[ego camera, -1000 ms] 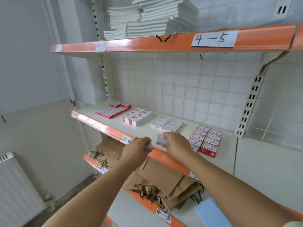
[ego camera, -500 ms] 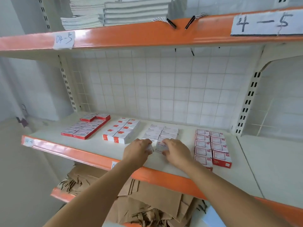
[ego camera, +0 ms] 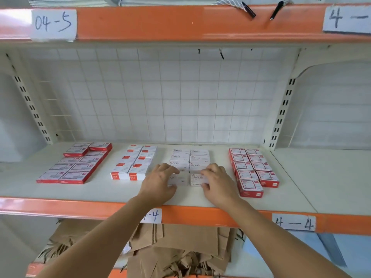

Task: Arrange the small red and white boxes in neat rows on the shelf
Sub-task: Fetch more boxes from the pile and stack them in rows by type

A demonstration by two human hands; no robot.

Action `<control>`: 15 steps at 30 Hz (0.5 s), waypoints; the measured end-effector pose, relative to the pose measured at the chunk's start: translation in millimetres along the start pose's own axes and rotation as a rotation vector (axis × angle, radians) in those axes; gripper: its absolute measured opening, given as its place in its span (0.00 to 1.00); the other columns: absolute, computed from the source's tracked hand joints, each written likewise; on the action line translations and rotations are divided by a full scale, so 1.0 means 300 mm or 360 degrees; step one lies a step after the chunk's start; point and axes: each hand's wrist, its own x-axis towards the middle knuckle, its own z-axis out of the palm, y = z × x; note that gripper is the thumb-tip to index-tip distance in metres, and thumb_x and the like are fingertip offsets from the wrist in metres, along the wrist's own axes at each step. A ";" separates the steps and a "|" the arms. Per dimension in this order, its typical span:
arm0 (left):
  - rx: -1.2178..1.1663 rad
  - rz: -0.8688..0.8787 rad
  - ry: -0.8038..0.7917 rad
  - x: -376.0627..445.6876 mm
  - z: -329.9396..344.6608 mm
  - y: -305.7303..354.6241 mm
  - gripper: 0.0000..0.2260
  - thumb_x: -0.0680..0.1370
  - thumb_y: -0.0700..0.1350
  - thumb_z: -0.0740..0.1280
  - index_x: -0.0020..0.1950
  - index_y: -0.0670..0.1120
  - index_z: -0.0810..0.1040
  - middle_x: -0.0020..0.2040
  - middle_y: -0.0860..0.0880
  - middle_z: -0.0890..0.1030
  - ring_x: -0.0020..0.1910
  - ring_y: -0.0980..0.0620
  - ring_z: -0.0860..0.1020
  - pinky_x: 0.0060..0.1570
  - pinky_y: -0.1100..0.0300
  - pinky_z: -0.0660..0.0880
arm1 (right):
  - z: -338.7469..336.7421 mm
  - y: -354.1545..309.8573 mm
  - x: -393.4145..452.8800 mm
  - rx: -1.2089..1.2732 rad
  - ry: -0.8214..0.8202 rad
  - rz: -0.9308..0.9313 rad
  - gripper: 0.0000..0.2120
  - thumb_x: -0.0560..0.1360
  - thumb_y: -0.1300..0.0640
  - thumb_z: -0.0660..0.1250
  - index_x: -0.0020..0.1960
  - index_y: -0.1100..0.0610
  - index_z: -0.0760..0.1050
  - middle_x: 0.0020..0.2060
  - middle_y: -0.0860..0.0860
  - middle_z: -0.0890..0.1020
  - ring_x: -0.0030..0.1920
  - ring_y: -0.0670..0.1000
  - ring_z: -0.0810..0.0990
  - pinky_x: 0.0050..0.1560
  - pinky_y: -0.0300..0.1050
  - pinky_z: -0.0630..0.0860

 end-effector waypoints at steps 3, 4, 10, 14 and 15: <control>0.0005 -0.0045 0.0033 -0.014 -0.002 -0.017 0.16 0.74 0.44 0.67 0.62 0.52 0.75 0.61 0.53 0.74 0.60 0.52 0.69 0.54 0.59 0.73 | -0.007 -0.001 -0.003 -0.0025 0.0004 0.0034 0.20 0.75 0.56 0.60 0.68 0.51 0.68 0.62 0.49 0.68 0.62 0.51 0.67 0.55 0.45 0.73; 0.0009 -0.0049 0.0047 -0.017 -0.001 -0.017 0.15 0.75 0.43 0.66 0.62 0.52 0.76 0.60 0.53 0.74 0.60 0.52 0.69 0.53 0.60 0.73 | -0.008 -0.002 -0.003 -0.0026 0.0011 0.0045 0.20 0.75 0.56 0.60 0.67 0.50 0.68 0.62 0.49 0.68 0.62 0.51 0.67 0.55 0.45 0.73; 0.0023 -0.0069 0.0077 -0.001 0.010 -0.022 0.14 0.76 0.44 0.67 0.61 0.53 0.76 0.61 0.55 0.74 0.60 0.53 0.68 0.48 0.61 0.74 | -0.005 0.001 0.000 -0.0021 0.0048 0.0073 0.17 0.77 0.55 0.60 0.66 0.51 0.68 0.60 0.49 0.70 0.60 0.50 0.69 0.53 0.44 0.73; 0.0025 -0.0078 0.0068 0.028 0.013 -0.028 0.14 0.77 0.44 0.67 0.62 0.52 0.75 0.61 0.55 0.75 0.60 0.53 0.69 0.47 0.60 0.74 | -0.004 -0.001 0.009 0.0038 0.0043 0.0102 0.15 0.78 0.55 0.61 0.64 0.52 0.70 0.59 0.49 0.69 0.61 0.50 0.69 0.52 0.44 0.73; 0.0020 -0.0082 0.0078 0.034 0.016 -0.029 0.14 0.77 0.44 0.67 0.62 0.52 0.75 0.60 0.54 0.75 0.60 0.52 0.69 0.46 0.61 0.74 | -0.004 -0.001 0.011 0.0049 0.0043 0.0107 0.14 0.78 0.55 0.61 0.64 0.52 0.70 0.59 0.49 0.69 0.61 0.50 0.70 0.52 0.44 0.74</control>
